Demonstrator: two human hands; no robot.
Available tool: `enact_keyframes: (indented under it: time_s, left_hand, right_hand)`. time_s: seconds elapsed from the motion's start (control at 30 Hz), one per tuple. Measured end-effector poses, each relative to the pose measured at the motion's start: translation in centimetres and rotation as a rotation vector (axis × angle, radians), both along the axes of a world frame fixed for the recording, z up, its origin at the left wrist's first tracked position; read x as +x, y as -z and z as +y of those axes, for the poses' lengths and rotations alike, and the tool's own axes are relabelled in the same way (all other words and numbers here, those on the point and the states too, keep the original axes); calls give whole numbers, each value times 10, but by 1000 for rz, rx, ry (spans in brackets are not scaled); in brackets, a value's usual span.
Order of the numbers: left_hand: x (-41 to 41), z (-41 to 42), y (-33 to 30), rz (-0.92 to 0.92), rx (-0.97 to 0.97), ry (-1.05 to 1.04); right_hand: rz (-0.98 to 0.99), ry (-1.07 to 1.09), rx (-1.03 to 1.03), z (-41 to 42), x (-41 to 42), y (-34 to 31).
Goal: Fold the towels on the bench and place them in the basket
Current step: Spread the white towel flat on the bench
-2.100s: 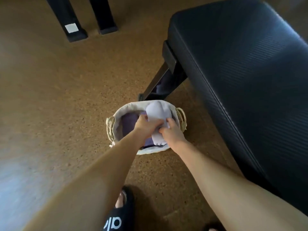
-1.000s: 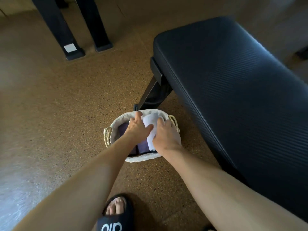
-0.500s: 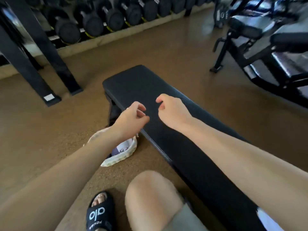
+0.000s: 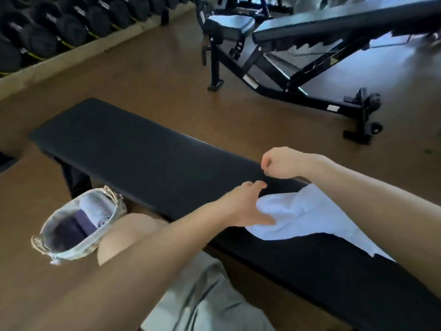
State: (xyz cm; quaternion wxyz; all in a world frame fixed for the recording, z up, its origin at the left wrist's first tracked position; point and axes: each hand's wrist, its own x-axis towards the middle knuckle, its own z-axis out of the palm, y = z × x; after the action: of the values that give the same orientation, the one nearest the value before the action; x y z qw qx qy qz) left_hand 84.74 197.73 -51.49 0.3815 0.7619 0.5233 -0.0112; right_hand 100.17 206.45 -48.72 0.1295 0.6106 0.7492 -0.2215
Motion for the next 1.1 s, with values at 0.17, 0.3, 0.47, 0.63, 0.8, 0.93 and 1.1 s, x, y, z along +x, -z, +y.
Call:
enact_keyframes:
  time_s: [0.17,0.3,0.47,0.63,0.8,0.93,1.1]
  left_hand:
    - [26,-3,27,168,233,66]
    - [16,7,24,51,129,-57]
    - [-36,28,-10,-52,140,-269]
    - [-80,48,-52,-126,287,-403]
    - [-101,55,-72,-228,337,-414]
    - [-113,55,-71,-254,356,-365]
    - [-133,59,-70,-147,348,-303]
  right_hand:
    - [-24,-14,-186,-20,17,2]
    - [-1,5,-314,-26,22,-5]
    - [173,-17,-418,-19,19,-17]
    - [497,34,-453,-8,-6,-26]
    - [666,-74,-229,3,-44,-23]
    - [704,-79,-33,11,-65,-20]
    - [762,-135,75,22,-76,-21]
